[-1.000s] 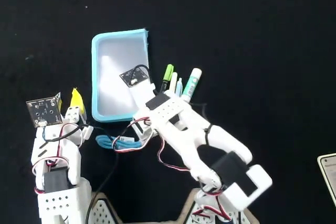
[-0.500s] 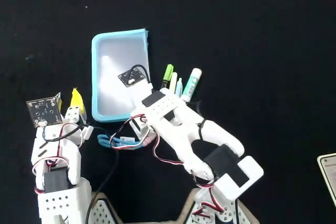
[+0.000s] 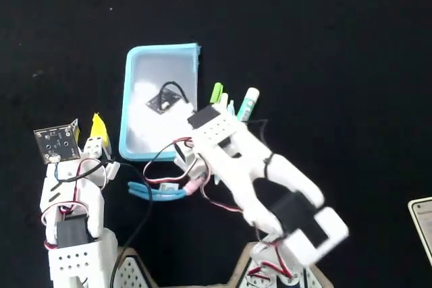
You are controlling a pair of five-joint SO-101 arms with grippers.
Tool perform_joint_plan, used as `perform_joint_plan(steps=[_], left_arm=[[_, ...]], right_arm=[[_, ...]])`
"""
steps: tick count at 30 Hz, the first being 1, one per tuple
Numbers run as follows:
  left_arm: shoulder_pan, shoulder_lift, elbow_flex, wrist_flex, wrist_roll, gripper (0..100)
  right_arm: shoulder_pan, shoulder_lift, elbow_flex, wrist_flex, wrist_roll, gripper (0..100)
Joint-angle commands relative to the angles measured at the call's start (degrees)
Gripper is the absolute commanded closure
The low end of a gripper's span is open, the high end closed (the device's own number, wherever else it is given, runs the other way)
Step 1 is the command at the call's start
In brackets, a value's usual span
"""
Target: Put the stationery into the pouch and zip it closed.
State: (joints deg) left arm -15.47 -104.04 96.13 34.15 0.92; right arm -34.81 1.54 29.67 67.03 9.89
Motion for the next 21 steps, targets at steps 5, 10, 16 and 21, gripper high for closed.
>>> perform_joint_plan(steps=[5, 10, 16, 21], left_arm=[[0.84, -0.35, 1.19, -1.05, -0.62, 86], [0.84, -0.35, 1.19, -0.97, -0.62, 86], [0.92, -0.35, 1.19, -0.97, -0.53, 86], [6.73, -0.09, 1.19, -0.88, -0.62, 86]], right_arm=[[0.53, -12.62, -3.03, -0.7, 18.2, 98.8], [0.35, -13.76, 3.03, -0.44, 11.96, 98.7], [0.62, -13.76, 10.07, -6.51, 7.03, 98.8], [0.62, -14.2, 11.21, -12.57, 7.3, 98.8]])
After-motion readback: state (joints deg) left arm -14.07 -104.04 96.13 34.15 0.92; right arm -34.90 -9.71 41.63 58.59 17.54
